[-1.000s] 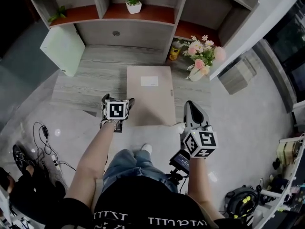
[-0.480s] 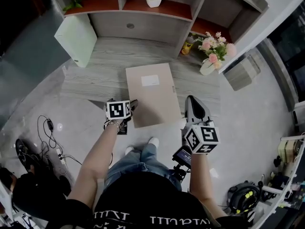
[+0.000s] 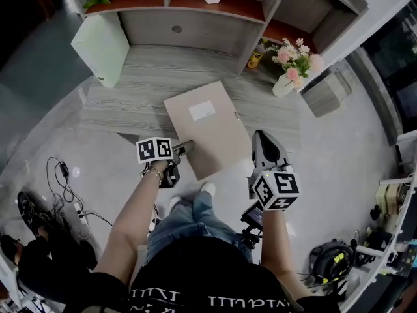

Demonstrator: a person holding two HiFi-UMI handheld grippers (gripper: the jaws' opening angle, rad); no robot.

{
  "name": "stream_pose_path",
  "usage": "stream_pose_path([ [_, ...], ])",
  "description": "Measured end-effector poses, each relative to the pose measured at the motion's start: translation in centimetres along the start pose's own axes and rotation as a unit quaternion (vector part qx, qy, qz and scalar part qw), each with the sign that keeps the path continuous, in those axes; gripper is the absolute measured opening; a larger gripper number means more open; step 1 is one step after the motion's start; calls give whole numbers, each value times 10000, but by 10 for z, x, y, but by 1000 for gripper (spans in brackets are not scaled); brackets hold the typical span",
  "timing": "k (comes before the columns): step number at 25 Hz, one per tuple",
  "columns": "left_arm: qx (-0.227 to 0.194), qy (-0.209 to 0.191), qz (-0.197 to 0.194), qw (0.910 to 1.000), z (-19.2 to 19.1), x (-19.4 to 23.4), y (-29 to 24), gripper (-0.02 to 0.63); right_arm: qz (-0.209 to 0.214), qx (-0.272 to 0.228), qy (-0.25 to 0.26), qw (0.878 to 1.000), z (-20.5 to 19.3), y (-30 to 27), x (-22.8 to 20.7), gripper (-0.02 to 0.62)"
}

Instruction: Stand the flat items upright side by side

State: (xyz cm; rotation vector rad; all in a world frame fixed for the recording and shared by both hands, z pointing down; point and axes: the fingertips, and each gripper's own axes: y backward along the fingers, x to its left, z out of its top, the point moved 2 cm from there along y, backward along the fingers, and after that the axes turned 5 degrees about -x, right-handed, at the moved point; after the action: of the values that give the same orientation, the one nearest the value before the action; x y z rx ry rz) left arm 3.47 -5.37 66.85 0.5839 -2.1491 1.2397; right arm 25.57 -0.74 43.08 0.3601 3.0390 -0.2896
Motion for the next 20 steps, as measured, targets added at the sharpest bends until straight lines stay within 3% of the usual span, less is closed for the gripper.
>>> stream_pose_path([
  [2,74,640,-678,9956,-8,-9,-10,540,-7,53,35,10000,-3,1,0,15],
  [4,50,1199,-1278,9845,-11,-21,-17,540,-12,105,55,9999,-6,3,0,15],
  [8,92,1602,-1900,9686,-10,-29,-30,520,-23,164,-3,9999,-12,2,-2,15],
  [9,128,1648,-1963,9665,-10,-29,-33,495,-24,182,-20,9998,-14,2,-2,15],
  [11,189,1808,-2048,9618,-10,-28,-38,381,-15,220,-40,9997,-17,0,-3,15],
  [14,264,1952,-2146,9566,-10,-31,-41,354,21,261,-34,9997,-18,-5,-3,15],
  [20,469,1847,-1809,9649,-4,-37,-32,336,67,219,-145,9996,-13,-16,-5,15],
])
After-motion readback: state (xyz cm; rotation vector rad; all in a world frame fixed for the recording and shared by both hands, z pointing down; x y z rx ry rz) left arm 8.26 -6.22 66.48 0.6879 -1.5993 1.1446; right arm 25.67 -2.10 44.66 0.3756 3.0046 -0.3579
